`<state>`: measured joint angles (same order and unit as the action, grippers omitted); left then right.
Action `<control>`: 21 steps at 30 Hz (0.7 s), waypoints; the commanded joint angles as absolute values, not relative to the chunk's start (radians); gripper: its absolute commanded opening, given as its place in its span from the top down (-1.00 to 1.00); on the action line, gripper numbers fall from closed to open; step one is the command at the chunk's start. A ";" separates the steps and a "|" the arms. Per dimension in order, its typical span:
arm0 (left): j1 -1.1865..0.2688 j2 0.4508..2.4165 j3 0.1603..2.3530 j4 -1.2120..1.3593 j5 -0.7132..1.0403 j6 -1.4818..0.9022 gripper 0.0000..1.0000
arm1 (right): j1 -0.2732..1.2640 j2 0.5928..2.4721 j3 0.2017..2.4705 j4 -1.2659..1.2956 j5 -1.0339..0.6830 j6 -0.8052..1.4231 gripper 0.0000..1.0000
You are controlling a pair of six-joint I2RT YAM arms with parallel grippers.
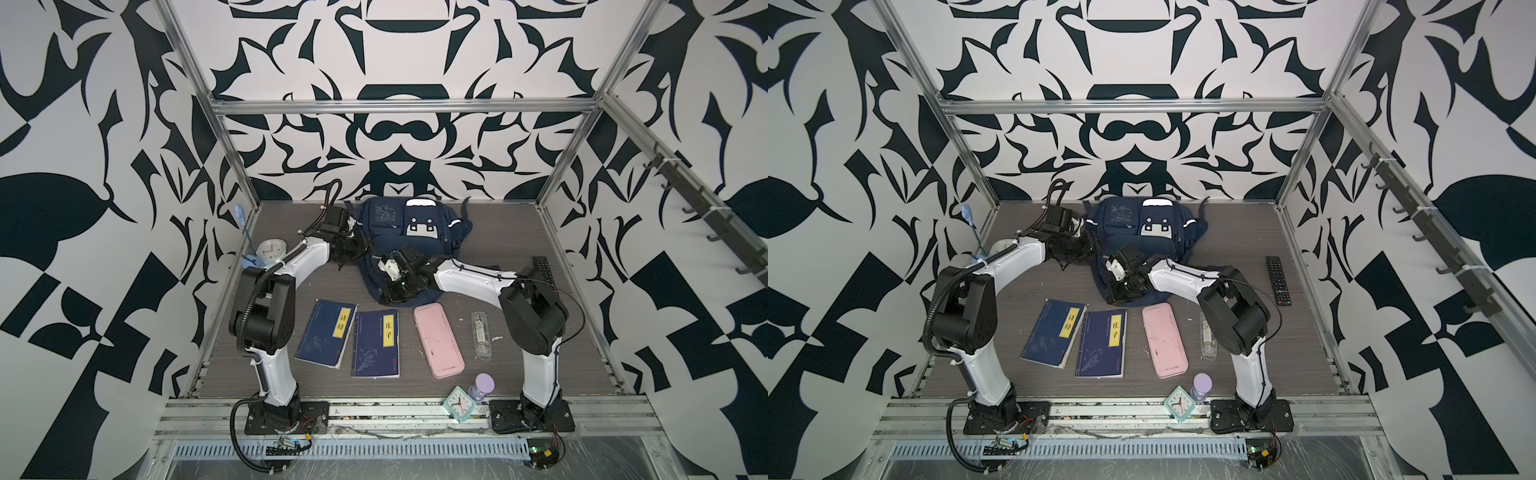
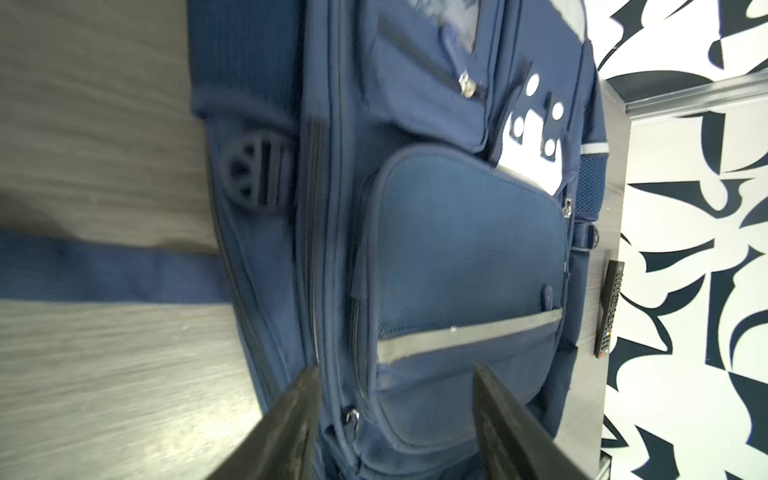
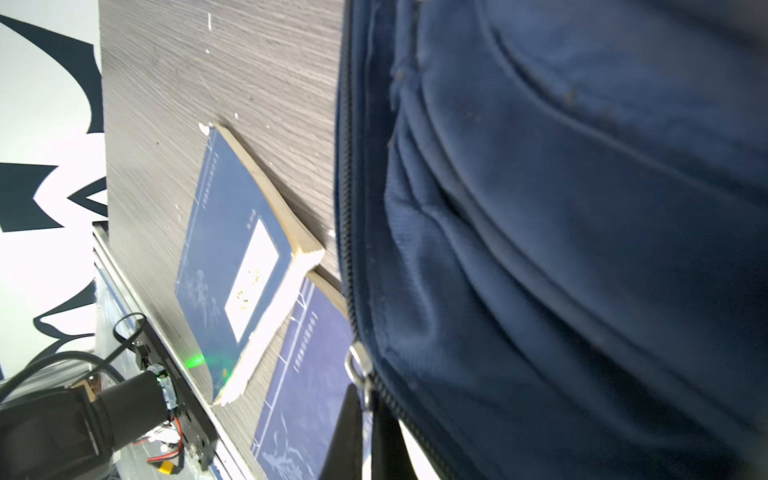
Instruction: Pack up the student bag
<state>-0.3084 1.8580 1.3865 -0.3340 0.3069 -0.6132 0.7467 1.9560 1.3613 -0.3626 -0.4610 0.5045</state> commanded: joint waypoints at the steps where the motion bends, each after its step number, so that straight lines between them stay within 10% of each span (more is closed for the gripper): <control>1: -0.305 1.933 1.478 -0.438 0.292 -0.535 -0.13 | 0.736 1.915 1.316 -0.362 -0.436 0.486 1.00; 16: -0.307 2.173 1.704 -0.515 0.274 -0.453 -0.08 | 0.724 1.925 1.303 -0.343 -0.445 0.491 1.00; 21: -0.303 2.213 1.713 -0.489 0.307 -0.473 0.45 | 0.715 1.941 1.321 -0.347 -0.443 0.488 1.00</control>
